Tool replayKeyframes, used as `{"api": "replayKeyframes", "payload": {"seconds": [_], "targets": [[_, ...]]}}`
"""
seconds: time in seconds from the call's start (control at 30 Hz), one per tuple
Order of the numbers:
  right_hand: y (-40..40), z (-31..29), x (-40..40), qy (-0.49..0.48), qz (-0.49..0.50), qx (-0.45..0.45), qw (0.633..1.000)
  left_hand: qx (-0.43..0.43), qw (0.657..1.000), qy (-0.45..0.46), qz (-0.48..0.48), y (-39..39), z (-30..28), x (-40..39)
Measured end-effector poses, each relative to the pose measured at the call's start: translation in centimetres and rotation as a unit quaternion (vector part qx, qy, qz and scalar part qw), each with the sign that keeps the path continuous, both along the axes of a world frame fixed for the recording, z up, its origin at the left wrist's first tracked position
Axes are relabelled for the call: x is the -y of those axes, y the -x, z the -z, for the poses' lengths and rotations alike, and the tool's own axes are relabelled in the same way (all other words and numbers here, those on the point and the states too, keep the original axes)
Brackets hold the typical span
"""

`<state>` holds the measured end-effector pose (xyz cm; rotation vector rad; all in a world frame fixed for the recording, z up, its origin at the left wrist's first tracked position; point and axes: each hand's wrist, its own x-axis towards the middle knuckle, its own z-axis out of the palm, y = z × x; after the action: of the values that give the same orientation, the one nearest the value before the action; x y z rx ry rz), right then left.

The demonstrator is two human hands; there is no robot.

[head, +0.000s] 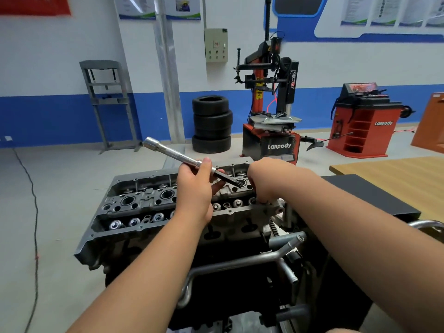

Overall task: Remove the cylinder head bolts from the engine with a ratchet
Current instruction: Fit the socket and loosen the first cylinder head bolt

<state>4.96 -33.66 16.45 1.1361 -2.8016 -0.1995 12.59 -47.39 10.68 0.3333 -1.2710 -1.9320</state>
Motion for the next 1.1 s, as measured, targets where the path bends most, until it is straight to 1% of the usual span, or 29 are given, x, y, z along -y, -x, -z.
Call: {"api": "replayKeyframes", "payload": {"seconds": [0.13,0.43,0.57,0.7,0.93,1.03,1.1], "targets": [[-0.2,-0.5,0.4,-0.081,-0.04,-0.055,0.994,0.012,1.0,0.001,-0.005,0.0,0.0,0.1],[-0.3,-0.6,0.3,-0.121,-0.087,-0.094,0.984,0.049,0.994,0.094,-0.014,0.0,0.2,-0.6],[-0.4,-0.8,0.9,-0.154,-0.097,-0.098,0.978,0.064,0.99,0.118,-0.034,-0.1,0.3,-0.8],[-0.7,-0.9,1.3,-0.174,-0.101,-0.105,0.974,0.057,0.991,0.115,-0.029,-0.2,0.2,-0.9],[-1.0,-0.9,1.2,-0.17,-0.105,-0.106,0.974,0.055,0.991,0.116,-0.046,-0.2,0.2,-0.9],[-0.9,-1.8,0.5,-0.133,-0.096,-0.109,0.98,0.056,0.992,0.108,-0.045,-0.3,0.1,-0.9],[-1.0,-2.5,0.0,-0.125,-0.095,-0.125,0.98,0.061,0.992,0.104,-0.044,-0.5,0.0,-0.9]]}}
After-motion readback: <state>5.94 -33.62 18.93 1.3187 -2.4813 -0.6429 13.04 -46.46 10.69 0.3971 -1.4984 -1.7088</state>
